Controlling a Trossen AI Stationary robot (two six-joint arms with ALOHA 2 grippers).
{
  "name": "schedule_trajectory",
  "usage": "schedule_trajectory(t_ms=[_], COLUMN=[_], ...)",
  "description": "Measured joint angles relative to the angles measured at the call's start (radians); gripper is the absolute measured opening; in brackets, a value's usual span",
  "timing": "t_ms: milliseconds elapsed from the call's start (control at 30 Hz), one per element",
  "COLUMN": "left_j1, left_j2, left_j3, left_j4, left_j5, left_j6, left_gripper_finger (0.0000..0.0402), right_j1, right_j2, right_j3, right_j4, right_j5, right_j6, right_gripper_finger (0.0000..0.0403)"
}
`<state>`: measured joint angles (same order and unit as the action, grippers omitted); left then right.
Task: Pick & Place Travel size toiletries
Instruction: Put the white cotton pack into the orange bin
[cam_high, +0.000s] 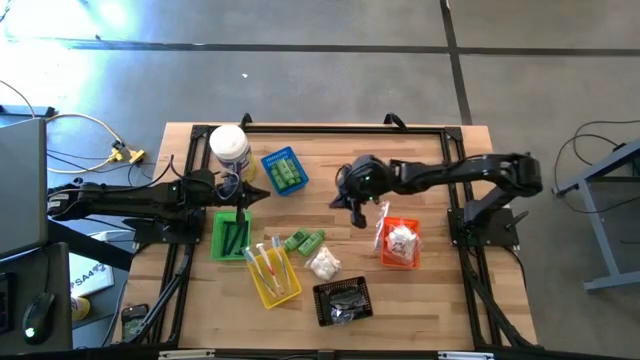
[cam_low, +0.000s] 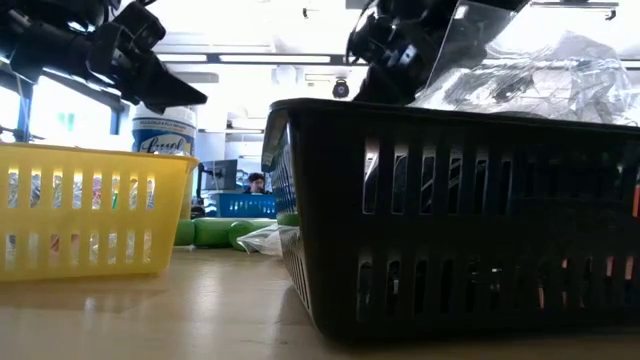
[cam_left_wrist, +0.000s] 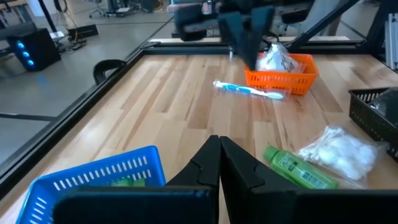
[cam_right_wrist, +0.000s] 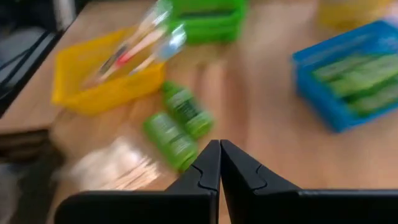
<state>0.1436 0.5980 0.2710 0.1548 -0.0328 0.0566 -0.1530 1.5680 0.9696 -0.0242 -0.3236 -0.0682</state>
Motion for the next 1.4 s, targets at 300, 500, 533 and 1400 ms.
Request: schedule_trajectory(t_ms=[300, 500, 533, 1400], left_j1=[0.000, 0.000, 0.000, 0.000], left_j2=[0.000, 0.000, 0.000, 0.000], left_j3=[0.000, 0.000, 0.000, 0.000], left_j4=[-0.031, -0.031, -0.031, -0.024], left_j5=[0.002, 0.002, 0.002, 0.032], left_j6=[0.000, 0.016, 0.016, 0.014], left_gripper_finger=[0.0000, 0.0000, 0.0000, 0.0000], right_j1=[0.154, 0.248, 0.255, 0.325], right_j2=[0.076, 0.077, 0.077, 0.304], right_j3=[0.139, 0.140, 0.140, 0.140], right_j4=[-0.256, -0.232, -0.225, -0.158], right_j5=[-0.037, 0.008, 0.025, 0.047], right_j6=[0.008, 0.060, 0.092, 0.386], right_gripper_finger=[0.0058, 0.0094, 0.0095, 0.0274])
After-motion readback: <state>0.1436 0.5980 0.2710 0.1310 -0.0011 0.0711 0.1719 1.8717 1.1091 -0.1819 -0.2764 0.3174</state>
